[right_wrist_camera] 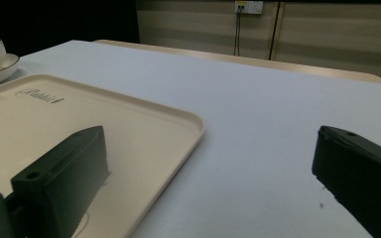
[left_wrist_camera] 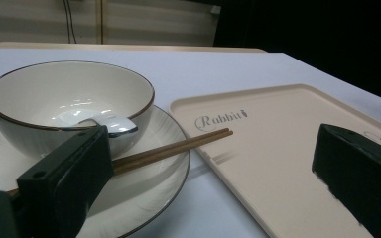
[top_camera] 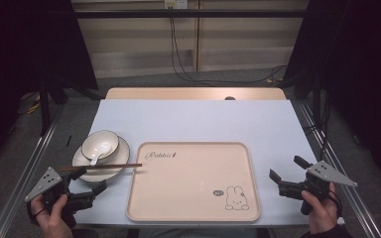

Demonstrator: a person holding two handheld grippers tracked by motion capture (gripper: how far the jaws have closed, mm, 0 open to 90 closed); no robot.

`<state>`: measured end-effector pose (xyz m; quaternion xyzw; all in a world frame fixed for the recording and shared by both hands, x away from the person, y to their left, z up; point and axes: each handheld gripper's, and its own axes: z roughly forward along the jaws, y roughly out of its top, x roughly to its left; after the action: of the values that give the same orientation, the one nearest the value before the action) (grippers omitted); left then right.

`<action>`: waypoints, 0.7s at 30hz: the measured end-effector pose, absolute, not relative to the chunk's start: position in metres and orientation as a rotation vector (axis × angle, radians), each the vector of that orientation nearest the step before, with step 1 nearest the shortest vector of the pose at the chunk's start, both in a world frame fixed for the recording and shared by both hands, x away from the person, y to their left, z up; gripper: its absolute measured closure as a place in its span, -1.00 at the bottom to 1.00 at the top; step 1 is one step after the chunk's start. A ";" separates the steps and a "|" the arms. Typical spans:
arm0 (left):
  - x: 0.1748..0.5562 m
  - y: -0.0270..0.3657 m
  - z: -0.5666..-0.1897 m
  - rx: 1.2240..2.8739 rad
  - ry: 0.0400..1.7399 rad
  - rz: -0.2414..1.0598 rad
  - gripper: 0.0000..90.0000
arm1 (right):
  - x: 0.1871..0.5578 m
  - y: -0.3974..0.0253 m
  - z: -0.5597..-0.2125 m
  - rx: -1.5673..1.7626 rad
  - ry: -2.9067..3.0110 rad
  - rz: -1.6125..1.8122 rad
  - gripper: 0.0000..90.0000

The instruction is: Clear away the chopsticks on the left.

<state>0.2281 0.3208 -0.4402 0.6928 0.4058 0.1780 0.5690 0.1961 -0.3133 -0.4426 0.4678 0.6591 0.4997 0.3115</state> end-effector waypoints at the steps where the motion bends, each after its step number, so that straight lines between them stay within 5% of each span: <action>1: 0.228 0.321 -0.440 1.628 0.954 0.419 -0.95 | 0.195 -0.313 -0.442 1.231 1.739 1.320 -0.99; 21: 0.231 0.327 -0.434 1.700 0.917 0.378 -0.91 | 0.197 -0.311 -0.444 1.224 1.760 1.340 -0.98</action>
<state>0.2307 0.3271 -0.4335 0.7193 0.3879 0.1601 0.5536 0.1966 -0.3106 -0.4440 0.4617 0.6638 0.5051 0.3019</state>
